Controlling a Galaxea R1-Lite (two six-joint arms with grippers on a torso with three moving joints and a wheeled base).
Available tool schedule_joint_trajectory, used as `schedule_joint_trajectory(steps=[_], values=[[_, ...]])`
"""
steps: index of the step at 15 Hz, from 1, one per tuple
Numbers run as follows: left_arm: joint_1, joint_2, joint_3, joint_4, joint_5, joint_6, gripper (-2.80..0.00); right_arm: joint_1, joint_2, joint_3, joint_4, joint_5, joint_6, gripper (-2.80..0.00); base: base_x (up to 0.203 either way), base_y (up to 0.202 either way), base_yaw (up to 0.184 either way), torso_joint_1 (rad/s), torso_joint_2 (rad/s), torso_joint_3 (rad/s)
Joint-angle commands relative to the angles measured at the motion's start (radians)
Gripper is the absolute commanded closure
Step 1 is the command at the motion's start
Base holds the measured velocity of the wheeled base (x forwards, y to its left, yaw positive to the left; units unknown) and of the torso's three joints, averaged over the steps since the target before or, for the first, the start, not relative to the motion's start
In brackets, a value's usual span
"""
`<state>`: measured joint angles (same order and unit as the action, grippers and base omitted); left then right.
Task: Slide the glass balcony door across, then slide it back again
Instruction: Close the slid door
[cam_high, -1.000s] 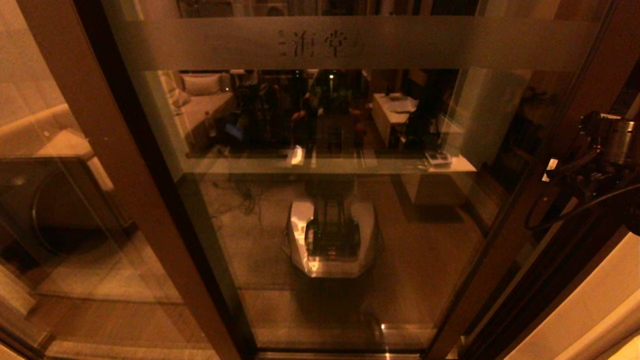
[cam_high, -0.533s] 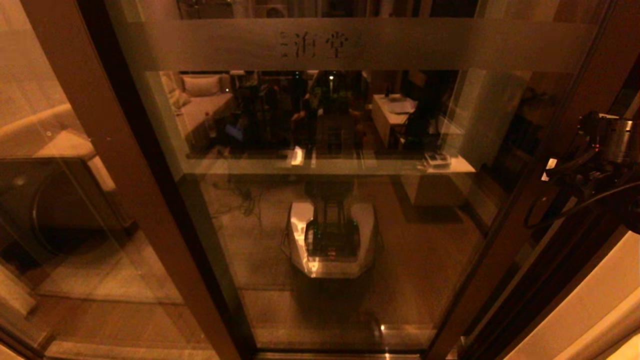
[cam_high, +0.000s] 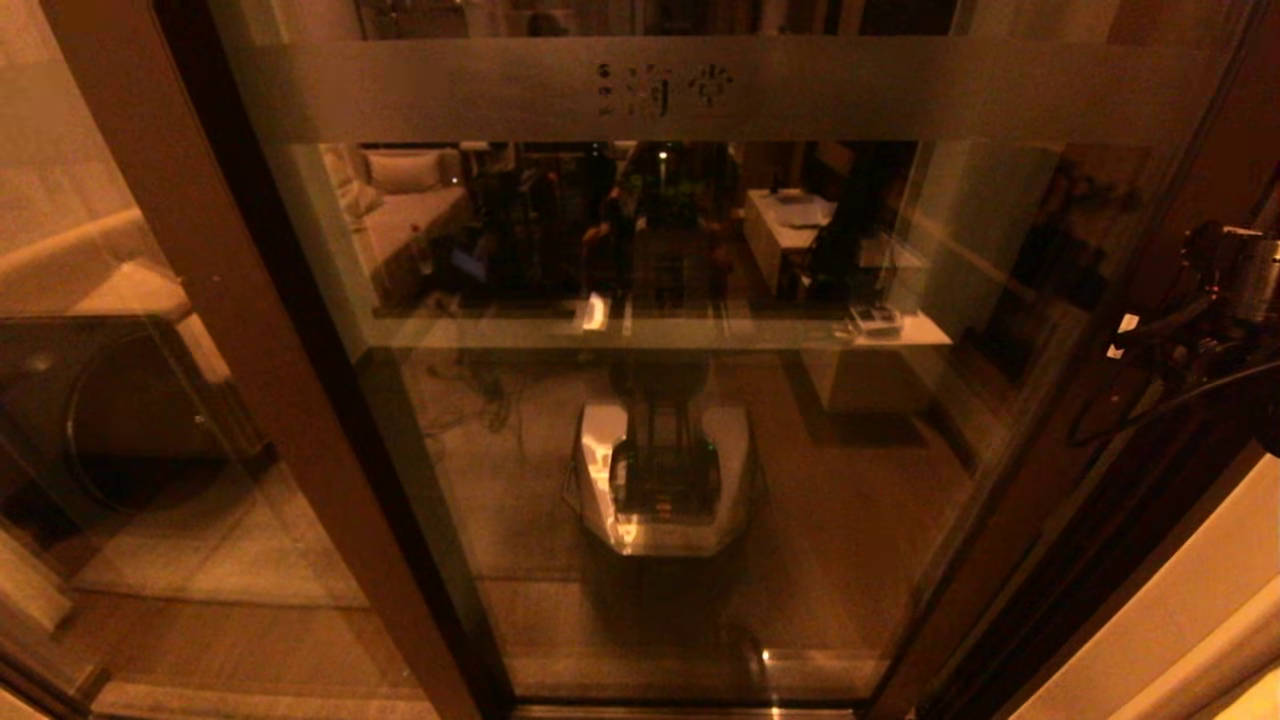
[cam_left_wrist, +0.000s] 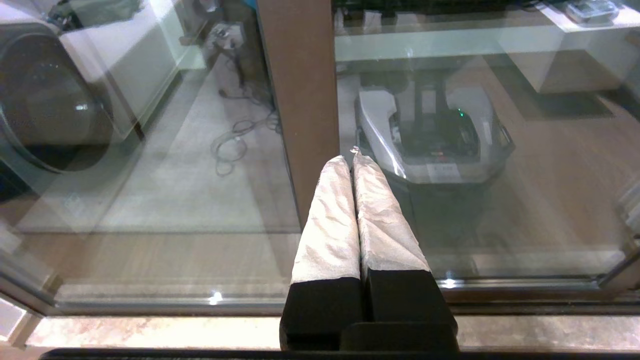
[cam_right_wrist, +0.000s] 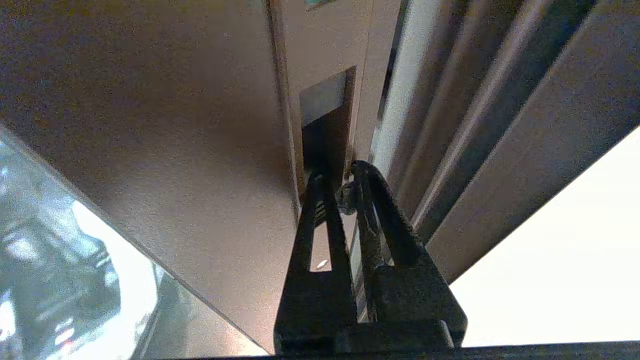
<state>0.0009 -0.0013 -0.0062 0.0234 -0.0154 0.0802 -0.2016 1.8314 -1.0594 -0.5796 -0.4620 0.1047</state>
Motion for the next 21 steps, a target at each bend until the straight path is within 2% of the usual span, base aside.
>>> schedule_joint_trajectory(steps=[1,3,9,13,16,21], values=[[0.001,0.000,0.000,0.000,0.000,0.001,0.00,-0.013,-0.027,0.010,0.005,0.021,-0.009,0.00,0.000,0.000,0.000,0.000,0.00,0.000],[0.001,0.000,0.000,0.000,0.000,0.000,0.00,-0.038,-0.060,0.021,0.006,0.080,-0.019,0.00,0.000,0.000,0.000,0.000,0.00,0.000],[0.000,0.000,0.000,0.000,0.000,0.000,0.00,-0.088,-0.062,0.010,0.007,0.121,-0.025,0.00,0.000,0.000,0.000,0.000,0.00,0.000],[0.001,0.000,0.000,0.000,0.000,0.001,0.00,-0.082,-0.064,0.021,0.010,0.124,-0.025,0.00,0.000,0.000,0.000,0.000,0.00,0.000],[0.001,0.000,0.000,0.000,0.000,0.001,0.00,-0.081,-0.058,0.022,0.012,0.169,-0.022,0.00,0.000,0.000,0.000,0.000,0.00,0.000],[0.001,0.000,0.000,0.000,0.000,0.001,0.00,-0.082,-0.024,0.010,0.010,0.171,-0.017,0.00,0.000,0.000,0.000,0.000,0.00,0.000]])
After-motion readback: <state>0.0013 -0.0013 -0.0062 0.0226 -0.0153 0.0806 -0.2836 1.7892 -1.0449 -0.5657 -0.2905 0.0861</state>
